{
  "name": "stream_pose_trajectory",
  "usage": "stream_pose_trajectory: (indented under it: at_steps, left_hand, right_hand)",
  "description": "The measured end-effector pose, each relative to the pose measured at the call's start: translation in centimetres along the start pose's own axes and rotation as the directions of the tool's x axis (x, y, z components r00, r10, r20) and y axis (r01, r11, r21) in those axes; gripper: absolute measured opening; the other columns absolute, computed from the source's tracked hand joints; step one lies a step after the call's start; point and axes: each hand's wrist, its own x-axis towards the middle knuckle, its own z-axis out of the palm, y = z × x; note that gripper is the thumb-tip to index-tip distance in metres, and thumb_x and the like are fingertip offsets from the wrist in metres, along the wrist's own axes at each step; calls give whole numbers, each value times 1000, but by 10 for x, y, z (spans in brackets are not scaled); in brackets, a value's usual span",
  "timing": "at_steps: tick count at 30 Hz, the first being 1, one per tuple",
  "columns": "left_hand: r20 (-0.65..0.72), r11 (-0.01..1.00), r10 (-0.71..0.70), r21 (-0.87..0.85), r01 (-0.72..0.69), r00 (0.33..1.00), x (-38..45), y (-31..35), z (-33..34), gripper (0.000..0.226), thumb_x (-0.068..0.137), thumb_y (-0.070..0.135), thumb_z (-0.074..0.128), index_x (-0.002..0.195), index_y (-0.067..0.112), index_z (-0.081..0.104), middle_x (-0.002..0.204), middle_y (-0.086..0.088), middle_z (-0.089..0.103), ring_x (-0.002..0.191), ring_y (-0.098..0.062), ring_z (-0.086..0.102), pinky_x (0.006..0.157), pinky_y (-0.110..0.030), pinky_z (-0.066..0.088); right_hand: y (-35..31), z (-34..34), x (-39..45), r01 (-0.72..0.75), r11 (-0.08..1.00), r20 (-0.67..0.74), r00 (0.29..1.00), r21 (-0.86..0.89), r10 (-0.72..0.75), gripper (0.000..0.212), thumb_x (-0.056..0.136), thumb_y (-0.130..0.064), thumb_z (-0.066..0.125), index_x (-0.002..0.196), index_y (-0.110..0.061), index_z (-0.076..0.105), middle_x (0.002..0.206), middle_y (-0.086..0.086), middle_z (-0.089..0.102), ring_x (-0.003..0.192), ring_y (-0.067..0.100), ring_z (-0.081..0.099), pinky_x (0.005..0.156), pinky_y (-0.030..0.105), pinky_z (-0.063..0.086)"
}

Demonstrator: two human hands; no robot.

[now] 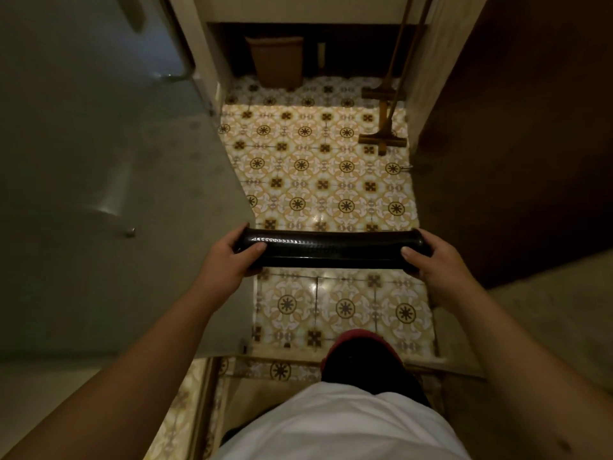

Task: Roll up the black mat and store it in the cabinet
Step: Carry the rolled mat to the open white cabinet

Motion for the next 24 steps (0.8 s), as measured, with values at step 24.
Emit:
stream_pose_trajectory:
  at_steps: [24]
  left_hand:
    - [31, 997, -73, 0, 73, 997, 311, 78, 3, 61, 92, 20, 62, 146, 14, 36, 128, -8, 52, 98, -14, 63, 71, -29, 58]
  right_hand:
    - [-144, 50, 300, -8, 996, 79, 997, -86, 15, 36, 95, -11, 56, 130, -14, 55, 117, 6, 63, 103, 21, 63, 70, 23, 50]
